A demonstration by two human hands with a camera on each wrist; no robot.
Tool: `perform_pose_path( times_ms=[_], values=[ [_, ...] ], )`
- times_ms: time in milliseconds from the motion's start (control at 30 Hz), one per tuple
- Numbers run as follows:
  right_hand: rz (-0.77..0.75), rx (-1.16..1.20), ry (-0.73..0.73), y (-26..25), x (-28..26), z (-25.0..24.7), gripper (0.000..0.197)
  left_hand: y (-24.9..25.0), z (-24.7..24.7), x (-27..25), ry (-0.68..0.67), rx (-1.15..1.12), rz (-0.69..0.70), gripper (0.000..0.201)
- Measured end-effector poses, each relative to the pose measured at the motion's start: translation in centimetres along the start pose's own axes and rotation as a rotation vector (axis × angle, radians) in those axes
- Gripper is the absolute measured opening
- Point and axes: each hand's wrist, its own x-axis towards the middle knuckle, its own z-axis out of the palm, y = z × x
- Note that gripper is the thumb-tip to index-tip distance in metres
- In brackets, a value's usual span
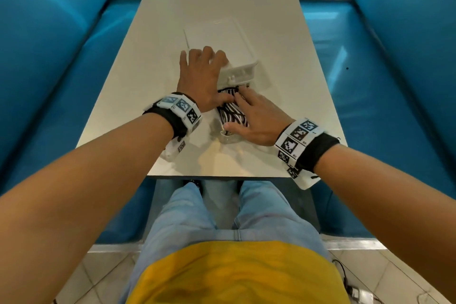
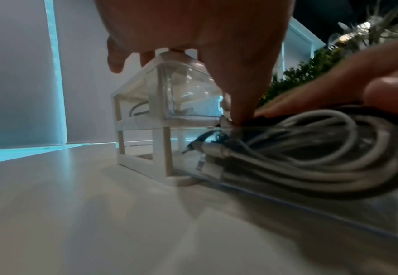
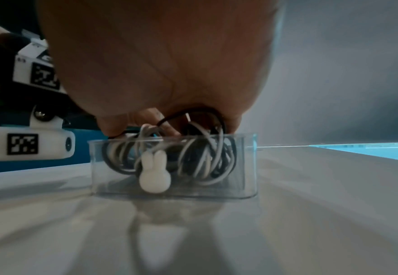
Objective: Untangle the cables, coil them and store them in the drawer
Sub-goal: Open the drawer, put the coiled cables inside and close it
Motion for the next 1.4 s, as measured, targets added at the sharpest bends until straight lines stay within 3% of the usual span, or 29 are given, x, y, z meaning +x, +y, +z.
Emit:
perform_pose_path(
  times_ms=[167, 500, 667, 900, 1000, 1167, 1300, 1400],
  values=[
    [0.054, -0.077, -0.054, -0.3, 0.7, 1.4, 0.103, 0.1, -0.5, 0.5, 0.030, -0.061, -0.031, 0.058],
    [0.032, -0.050, 0.008, 0.0, 0.5, 2.0, 0.089, 1.4, 0.7, 0.5, 0.057, 0.025, -0.059, 0.062],
    [0.012, -0.053, 0.056, -0.4, 0.4, 2.3, 0.082, 1.0, 1.3, -0.1, 0.132, -0.027, -0.066, 0.051],
    [-0.049, 0.015, 0.078, -0.5, 0.0, 1.7, 0.075, 1.2, 1.1, 0.1, -0.001, 0.074, -0.103, 0.074],
    [-0.126, 0.012, 0.037, -0.8, -0.7, 1.1, 0.081, 1.1, 1.1, 0.2, -0.027, 0.107, -0.095, 0.076],
    [-0.183, -0.172, -0.041, 0.4, -0.7, 2.2, 0.097, -0.2, 1.0, -0.1, 0.033, 0.067, 0.014, 0.074],
    [-0.216, -0.251, -0.051, 1.1, 0.1, 2.5, 0.089, -1.2, 1.4, -0.4, 0.101, -0.047, 0.090, 0.072],
    [-0.221, -0.264, -0.034, 1.4, 1.1, 2.3, 0.089, -1.6, 0.9, -0.5, 0.044, -0.115, 0.108, 0.078]
  ],
)
